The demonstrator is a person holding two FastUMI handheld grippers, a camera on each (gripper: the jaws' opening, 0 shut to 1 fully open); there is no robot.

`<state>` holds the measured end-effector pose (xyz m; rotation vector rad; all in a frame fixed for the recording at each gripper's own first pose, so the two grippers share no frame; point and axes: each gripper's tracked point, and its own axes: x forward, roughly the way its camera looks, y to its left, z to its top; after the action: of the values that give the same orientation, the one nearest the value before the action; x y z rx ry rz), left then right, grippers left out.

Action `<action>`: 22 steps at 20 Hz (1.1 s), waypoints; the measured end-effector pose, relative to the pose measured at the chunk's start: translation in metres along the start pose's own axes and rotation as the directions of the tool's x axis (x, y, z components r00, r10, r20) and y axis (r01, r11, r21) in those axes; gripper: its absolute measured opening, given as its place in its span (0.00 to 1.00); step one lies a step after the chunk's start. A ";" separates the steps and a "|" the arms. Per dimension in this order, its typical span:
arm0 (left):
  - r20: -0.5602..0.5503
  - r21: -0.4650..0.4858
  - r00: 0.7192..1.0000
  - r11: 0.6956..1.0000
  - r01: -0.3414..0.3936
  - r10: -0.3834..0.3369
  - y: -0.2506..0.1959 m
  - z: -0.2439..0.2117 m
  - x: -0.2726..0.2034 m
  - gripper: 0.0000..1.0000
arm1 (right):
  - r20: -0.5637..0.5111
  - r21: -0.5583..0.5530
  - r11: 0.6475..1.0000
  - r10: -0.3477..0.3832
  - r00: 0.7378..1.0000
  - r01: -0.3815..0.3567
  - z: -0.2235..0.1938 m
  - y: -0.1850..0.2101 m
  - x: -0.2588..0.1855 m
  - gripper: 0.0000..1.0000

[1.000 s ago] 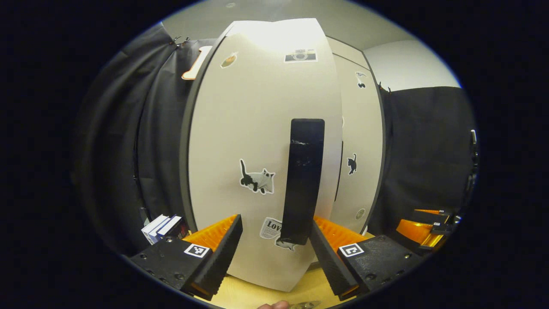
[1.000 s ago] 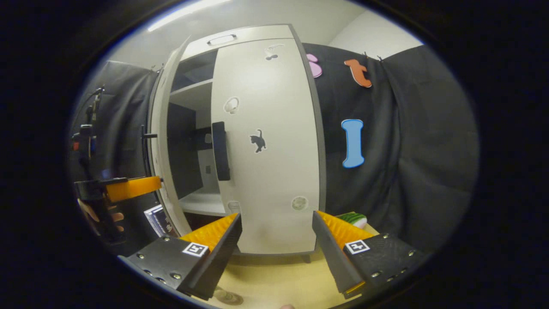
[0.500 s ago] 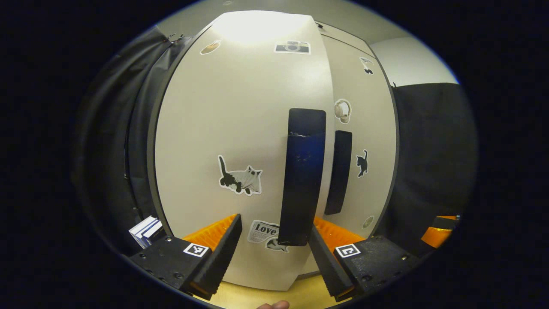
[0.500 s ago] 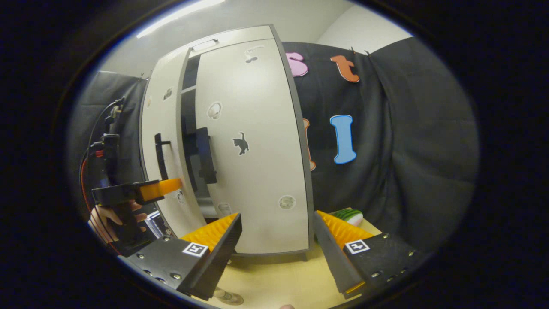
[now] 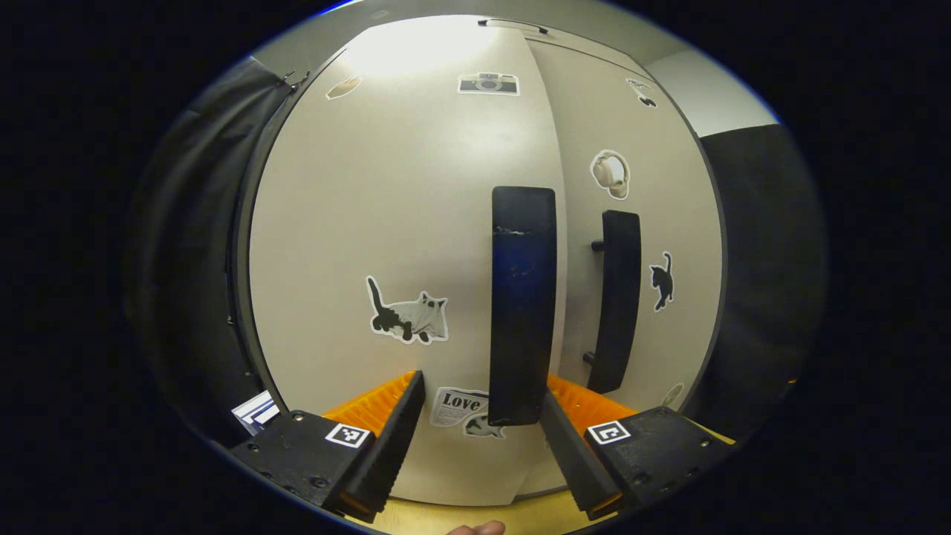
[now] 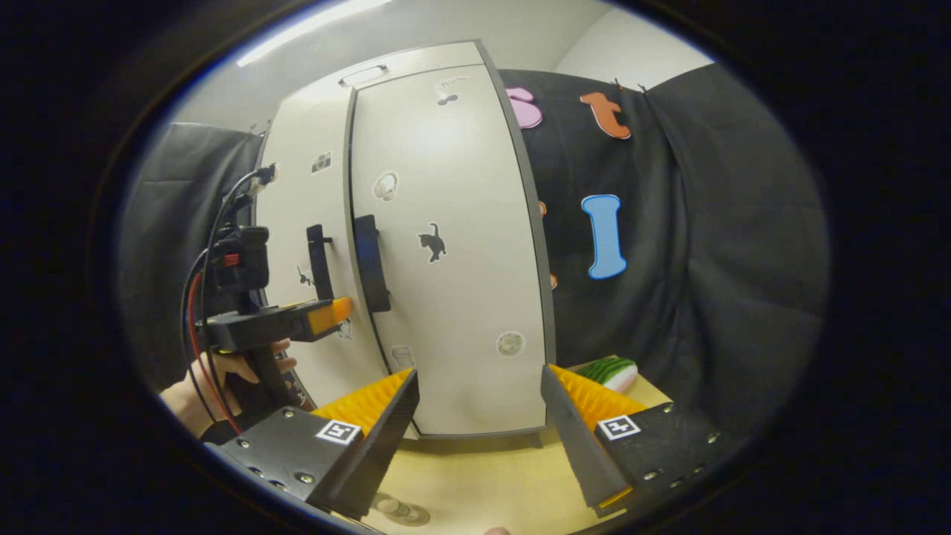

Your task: Grasp the bottle in the cabinet with the left hand and place it on the coaster, then close the right door with the right hand and the left door with the left hand.

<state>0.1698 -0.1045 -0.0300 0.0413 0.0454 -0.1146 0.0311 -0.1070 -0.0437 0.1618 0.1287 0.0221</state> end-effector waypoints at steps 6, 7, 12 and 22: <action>0.000 0.022 0.999 0.999 -0.033 0.033 -0.001 -0.001 0.000 0.92 | -0.002 -0.005 1.000 0.000 1.000 0.000 -0.001 0.002 -0.003 1.00; -0.008 0.016 1.000 1.000 -0.023 0.023 -0.004 -0.002 -0.002 0.92 | -0.003 -0.006 1.000 0.001 1.000 -0.001 0.000 0.002 -0.004 1.00; 0.004 -0.006 1.000 1.000 0.000 0.000 -0.010 0.004 -0.032 0.93 | 0.018 0.000 1.000 0.011 1.000 -0.011 0.010 0.009 -0.007 1.00; 0.006 -0.027 1.000 0.999 -0.018 0.018 -0.003 0.017 -0.150 0.92 | 0.066 -0.040 0.999 0.006 0.998 -0.003 0.041 0.028 -0.020 1.00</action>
<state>0.0209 -0.0915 -0.0061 0.0146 0.0403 -0.0963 0.0161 -0.0864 0.0038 0.1229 0.0622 0.0236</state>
